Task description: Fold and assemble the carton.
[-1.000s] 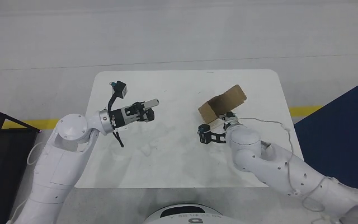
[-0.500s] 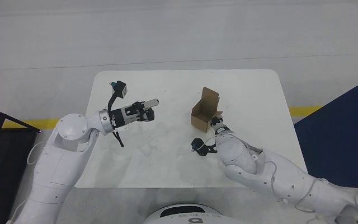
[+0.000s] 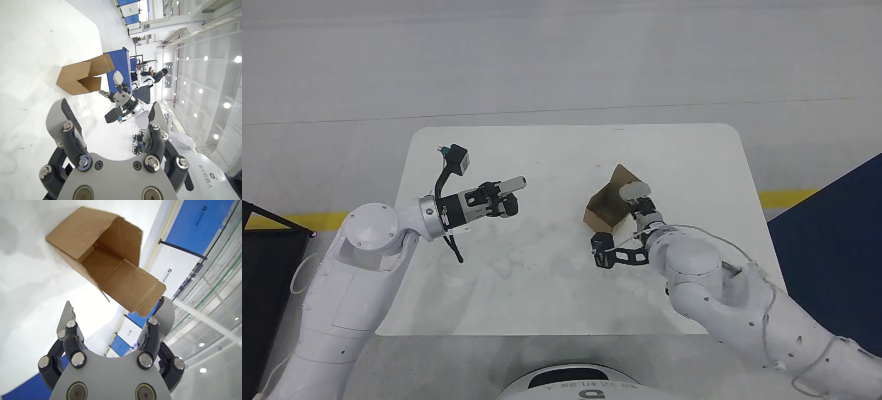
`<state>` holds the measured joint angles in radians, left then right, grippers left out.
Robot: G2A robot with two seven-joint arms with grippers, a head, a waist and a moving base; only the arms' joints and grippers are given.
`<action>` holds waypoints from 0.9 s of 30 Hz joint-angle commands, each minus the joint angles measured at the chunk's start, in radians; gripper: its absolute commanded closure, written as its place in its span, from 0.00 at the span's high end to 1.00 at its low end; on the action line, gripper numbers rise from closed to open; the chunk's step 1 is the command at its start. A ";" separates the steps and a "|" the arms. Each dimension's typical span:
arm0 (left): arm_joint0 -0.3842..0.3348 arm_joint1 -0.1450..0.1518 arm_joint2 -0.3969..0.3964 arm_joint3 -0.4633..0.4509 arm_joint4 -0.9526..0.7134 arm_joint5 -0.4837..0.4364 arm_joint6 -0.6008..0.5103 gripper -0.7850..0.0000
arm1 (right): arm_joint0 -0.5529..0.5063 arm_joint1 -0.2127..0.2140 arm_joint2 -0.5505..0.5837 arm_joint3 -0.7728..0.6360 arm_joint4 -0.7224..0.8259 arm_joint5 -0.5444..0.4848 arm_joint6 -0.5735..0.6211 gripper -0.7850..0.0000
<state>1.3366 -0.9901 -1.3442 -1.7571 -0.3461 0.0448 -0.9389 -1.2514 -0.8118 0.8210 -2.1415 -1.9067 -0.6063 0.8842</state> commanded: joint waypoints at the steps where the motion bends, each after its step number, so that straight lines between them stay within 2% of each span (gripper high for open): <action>1: 0.000 0.000 0.000 0.000 0.000 0.000 0.000 1.00 | -0.071 0.017 0.107 0.008 0.102 0.078 -0.083 1.00; 4: 0.000 0.000 0.000 0.000 0.000 0.000 0.000 1.00 | -0.174 0.033 0.238 0.055 0.275 0.180 -0.169 1.00; 5: 0.000 0.000 0.000 0.000 0.000 0.000 0.000 1.00 | -0.208 0.036 0.282 0.075 0.357 0.212 -0.195 0.96; 6: 0.000 0.000 0.000 0.000 0.000 0.000 0.000 1.00 | -0.238 0.040 0.322 0.087 0.416 0.233 -0.218 0.98; 9: 0.000 0.000 0.000 0.000 0.000 0.000 0.000 1.00 | -0.323 0.050 0.418 0.088 0.501 0.267 -0.265 1.00; 11: 0.000 0.000 0.000 0.000 0.000 0.000 0.000 1.00 | -0.363 0.056 0.461 0.078 0.519 0.256 -0.287 1.00; 19: 0.000 0.000 0.000 0.000 0.000 0.000 0.000 1.00 | -0.363 0.056 0.461 0.078 0.519 0.256 -0.287 1.00; 21: 0.000 0.000 0.000 0.000 0.000 0.000 0.000 1.00 | -0.366 0.051 0.447 0.074 0.605 0.223 -0.357 1.00; 23: 0.000 0.000 0.000 0.000 0.000 0.000 0.000 1.00 | -0.351 0.044 0.464 0.145 0.745 0.210 -0.460 1.00; 27: 0.000 0.000 0.000 0.000 0.000 0.000 0.000 1.00 | -0.296 0.024 0.423 0.240 0.873 0.233 -0.500 1.00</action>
<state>1.3366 -0.9901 -1.3442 -1.7571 -0.3461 0.0448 -0.9389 -1.5680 -0.7821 1.2612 -1.9300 -1.0803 -0.3810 0.3832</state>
